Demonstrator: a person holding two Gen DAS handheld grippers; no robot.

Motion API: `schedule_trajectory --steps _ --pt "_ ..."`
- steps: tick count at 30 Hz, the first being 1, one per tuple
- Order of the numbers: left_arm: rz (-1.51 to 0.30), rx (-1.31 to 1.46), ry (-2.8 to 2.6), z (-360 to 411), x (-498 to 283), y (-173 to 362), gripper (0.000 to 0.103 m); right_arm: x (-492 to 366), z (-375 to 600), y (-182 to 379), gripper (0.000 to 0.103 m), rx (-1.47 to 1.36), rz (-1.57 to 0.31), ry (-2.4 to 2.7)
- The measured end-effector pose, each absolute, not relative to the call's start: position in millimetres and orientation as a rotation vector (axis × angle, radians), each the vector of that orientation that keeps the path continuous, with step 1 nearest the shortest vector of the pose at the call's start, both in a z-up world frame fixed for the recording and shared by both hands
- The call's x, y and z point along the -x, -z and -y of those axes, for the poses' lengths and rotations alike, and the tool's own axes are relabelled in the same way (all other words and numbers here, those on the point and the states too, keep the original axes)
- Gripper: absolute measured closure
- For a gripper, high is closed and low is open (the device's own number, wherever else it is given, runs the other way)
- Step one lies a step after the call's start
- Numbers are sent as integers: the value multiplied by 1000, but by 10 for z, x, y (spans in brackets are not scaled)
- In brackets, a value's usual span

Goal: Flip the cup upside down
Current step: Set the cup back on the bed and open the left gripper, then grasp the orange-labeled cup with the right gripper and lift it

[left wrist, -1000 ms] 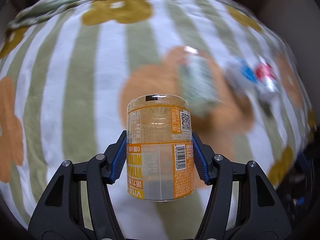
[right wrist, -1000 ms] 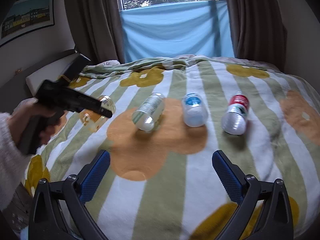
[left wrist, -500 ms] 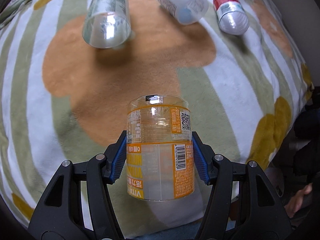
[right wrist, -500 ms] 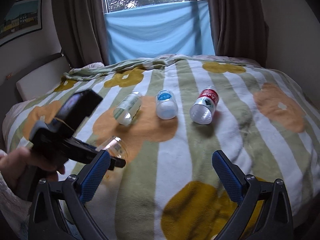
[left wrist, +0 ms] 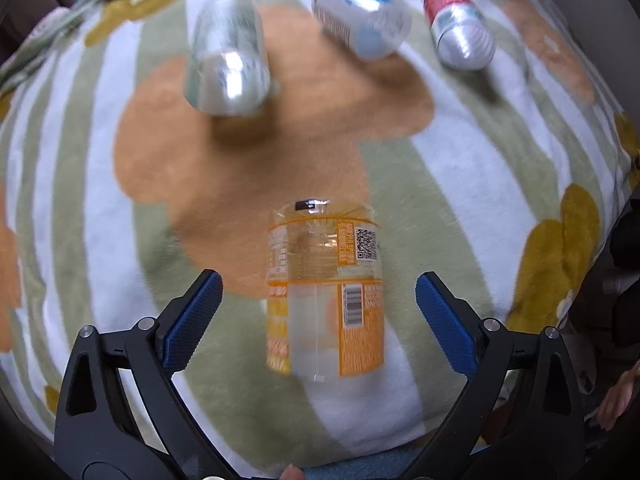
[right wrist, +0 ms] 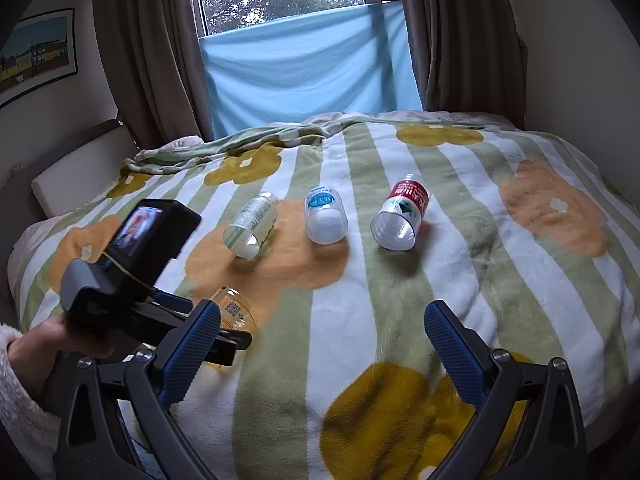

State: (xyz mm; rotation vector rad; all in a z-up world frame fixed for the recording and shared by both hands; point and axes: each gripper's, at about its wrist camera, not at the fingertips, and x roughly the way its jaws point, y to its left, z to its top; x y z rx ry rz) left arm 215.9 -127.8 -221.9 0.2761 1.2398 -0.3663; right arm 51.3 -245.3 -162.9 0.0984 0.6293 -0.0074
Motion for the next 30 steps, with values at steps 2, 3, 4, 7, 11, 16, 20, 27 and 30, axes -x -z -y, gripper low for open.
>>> schedule_trajectory --steps 2,3,4,7,11,16,20,27,30 --pt "-1168 -300 328 1238 -2047 2028 6 -507 2452 1567 1 -99 -627 1" --pt "-1115 -305 300 1205 -1961 1901 6 -512 2446 1526 1 -98 -634 -11" --pt "-1060 -302 282 1137 -1876 1756 6 -532 2445 1476 1 -97 -647 -32" --pt "-883 -240 225 958 -1540 1349 0 -636 2383 1264 1 -80 -696 -118" --pt "-737 -118 181 669 -1167 1104 0 -799 2324 1010 1 -135 -716 -213" --pt "-718 -3 189 391 -895 1180 0 -1296 2167 1117 1 -153 -929 -219" --pt "-735 37 194 331 -788 1319 0 -1676 2068 1537 1 -294 -1089 -272" --pt "-751 54 210 193 -672 1509 0 -2190 1846 2378 10 -453 -1395 -193" --pt "-753 81 227 125 -662 1526 0 -2262 1776 2559 16 -496 -1434 -173"
